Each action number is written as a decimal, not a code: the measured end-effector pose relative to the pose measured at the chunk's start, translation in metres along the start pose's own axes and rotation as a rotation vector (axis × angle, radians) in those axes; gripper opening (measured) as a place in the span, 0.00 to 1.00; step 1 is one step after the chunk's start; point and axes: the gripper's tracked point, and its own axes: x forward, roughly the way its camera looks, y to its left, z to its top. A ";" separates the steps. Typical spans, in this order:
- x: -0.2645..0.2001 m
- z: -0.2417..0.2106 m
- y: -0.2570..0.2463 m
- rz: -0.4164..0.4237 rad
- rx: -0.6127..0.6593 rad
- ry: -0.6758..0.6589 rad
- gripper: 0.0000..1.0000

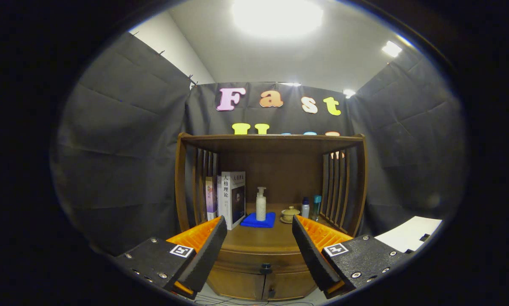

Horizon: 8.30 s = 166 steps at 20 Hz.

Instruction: Pull open the drawer, take out the items inside it, and place them on the countertop above the cabinet.

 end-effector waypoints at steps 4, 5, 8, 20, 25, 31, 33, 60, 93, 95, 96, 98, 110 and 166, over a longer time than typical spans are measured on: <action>-0.002 -0.003 0.008 0.016 -0.015 0.001 0.95; -0.002 -0.004 0.012 0.027 -0.012 0.000 0.95; 0.000 -0.006 0.022 0.060 -0.010 -0.009 0.95; 0.040 -0.089 0.004 0.034 -0.083 0.104 0.95; 0.059 -0.123 0.009 0.088 -0.098 0.084 0.96; 0.070 -0.184 -0.004 0.063 -0.171 0.138 0.95; 0.071 -0.198 -0.007 0.056 -0.173 0.138 0.95; 0.124 -0.314 -0.024 -0.060 0.013 0.335 0.41; -0.019 -0.308 -0.018 -0.031 0.062 0.374 0.31; -0.027 -0.308 -0.017 -0.029 0.060 0.380 0.31; -0.032 -0.308 -0.017 -0.028 0.062 0.384 0.31; -0.040 -0.308 -0.015 -0.026 0.067 0.393 0.31; -0.071 -0.306 -0.009 0.011 0.064 0.410 0.31; 0.066 -0.349 -0.027 -0.192 0.183 1.225 0.74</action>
